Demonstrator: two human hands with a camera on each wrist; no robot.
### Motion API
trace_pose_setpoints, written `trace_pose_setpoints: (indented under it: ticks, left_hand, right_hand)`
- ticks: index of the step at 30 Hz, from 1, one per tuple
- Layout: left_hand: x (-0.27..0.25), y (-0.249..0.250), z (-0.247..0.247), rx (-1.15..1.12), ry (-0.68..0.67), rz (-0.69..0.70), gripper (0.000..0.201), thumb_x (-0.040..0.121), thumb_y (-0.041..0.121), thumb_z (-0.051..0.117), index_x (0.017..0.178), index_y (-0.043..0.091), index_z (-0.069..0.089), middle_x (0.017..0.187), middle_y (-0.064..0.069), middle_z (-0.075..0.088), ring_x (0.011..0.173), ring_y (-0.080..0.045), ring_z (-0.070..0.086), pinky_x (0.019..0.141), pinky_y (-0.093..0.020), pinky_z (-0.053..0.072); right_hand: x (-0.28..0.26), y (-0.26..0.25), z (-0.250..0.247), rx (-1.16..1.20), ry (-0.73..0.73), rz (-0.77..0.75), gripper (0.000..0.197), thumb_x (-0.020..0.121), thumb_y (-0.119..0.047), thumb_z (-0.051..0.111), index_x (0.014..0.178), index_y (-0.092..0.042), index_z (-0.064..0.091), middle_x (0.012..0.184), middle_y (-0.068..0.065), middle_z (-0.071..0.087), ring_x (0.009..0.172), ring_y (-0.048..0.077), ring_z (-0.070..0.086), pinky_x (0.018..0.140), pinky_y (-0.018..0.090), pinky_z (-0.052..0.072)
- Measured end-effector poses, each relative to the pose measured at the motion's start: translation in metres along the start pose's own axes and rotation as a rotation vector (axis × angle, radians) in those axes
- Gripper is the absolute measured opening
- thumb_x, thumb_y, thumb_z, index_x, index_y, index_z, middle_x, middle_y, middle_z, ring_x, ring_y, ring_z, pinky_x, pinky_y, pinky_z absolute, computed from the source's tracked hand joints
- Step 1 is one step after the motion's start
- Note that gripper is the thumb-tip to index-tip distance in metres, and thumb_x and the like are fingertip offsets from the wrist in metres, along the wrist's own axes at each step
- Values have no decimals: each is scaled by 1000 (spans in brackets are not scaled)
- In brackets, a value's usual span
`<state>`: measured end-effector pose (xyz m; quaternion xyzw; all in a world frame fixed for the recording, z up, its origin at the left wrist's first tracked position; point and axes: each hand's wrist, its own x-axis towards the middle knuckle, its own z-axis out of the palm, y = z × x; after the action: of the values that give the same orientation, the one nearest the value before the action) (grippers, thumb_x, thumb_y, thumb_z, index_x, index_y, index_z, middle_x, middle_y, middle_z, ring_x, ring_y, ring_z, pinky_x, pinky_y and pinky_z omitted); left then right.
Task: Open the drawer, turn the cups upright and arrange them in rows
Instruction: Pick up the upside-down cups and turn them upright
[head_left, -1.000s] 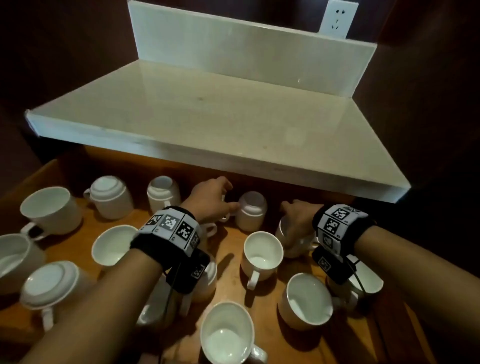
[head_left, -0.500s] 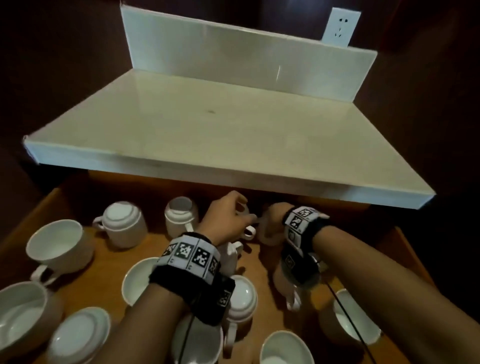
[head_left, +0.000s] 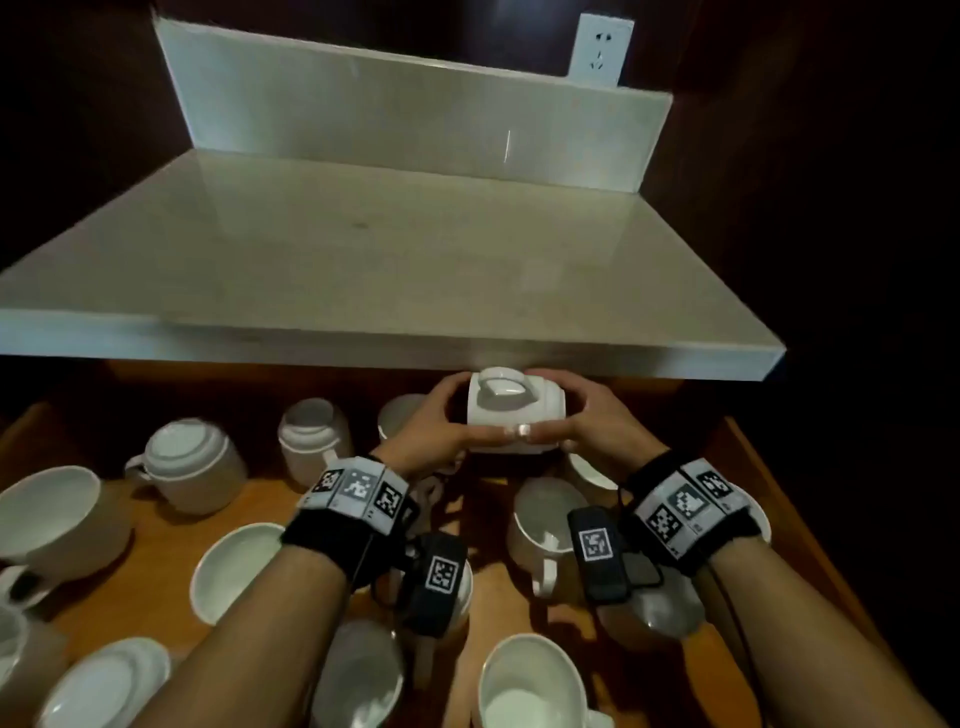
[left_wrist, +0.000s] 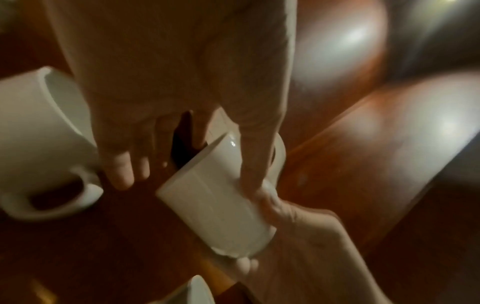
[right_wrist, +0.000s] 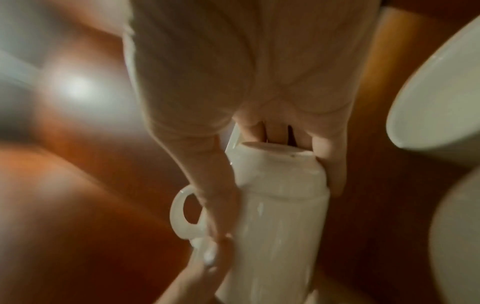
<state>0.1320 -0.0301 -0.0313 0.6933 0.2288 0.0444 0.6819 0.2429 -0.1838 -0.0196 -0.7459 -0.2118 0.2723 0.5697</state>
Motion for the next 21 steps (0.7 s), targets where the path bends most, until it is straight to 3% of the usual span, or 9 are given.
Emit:
trace_pose_setpoints:
  ticks: [2,5,8,10,13,17,21]
  left_hand:
    - [0,3,-1,-164,-41,-5,59,79,-4,72,130,17,50,90,0,69,60,-8,69,50,-26,52]
    - [3,3,1,-222,-11,-25,56,74,-3,75,123,14,55,96,-7,71,76,-21,67,51,-28,50]
    - [10,3,4,178,151,-5,76,59,19,89,128,14,55,120,-8,64,100,-24,63,68,-33,55]
    - [11,7,11,564,219,42,82,57,29,90,129,17,53,124,-1,60,106,-18,58,76,-26,46]
    - [14,15,27,992,146,74,77,61,40,84,129,24,49,124,-4,57,111,-22,56,75,-24,39]
    - [30,16,50,1237,50,21,83,57,52,79,128,24,44,121,-11,56,112,-32,58,94,-42,49]
    - [41,14,62,1375,-6,-34,80,63,49,78,130,22,44,124,-8,60,112,-31,61,90,-42,47]
  right_hand:
    - [-7,4,0,220,-52,18,57,65,9,78,117,-13,65,110,10,71,102,27,66,84,41,57]
    - [-9,7,-3,150,-66,-26,53,72,11,73,118,-14,64,112,7,69,102,22,65,84,34,57]
    - [-4,9,-11,40,7,-40,59,78,0,75,133,-7,55,128,6,61,117,18,58,93,28,48]
    - [0,16,-17,-37,94,-22,55,82,-9,74,134,-7,55,127,6,60,115,14,56,91,24,42]
    - [4,29,-19,-148,184,18,47,84,-16,73,128,-7,60,123,8,65,112,18,60,91,27,45]
    - [7,33,-19,-226,218,24,42,84,-21,71,125,-10,63,124,6,65,114,20,60,96,29,46]
    - [2,31,-25,-436,229,18,44,88,-26,64,130,-15,59,130,3,62,121,20,56,97,27,42]
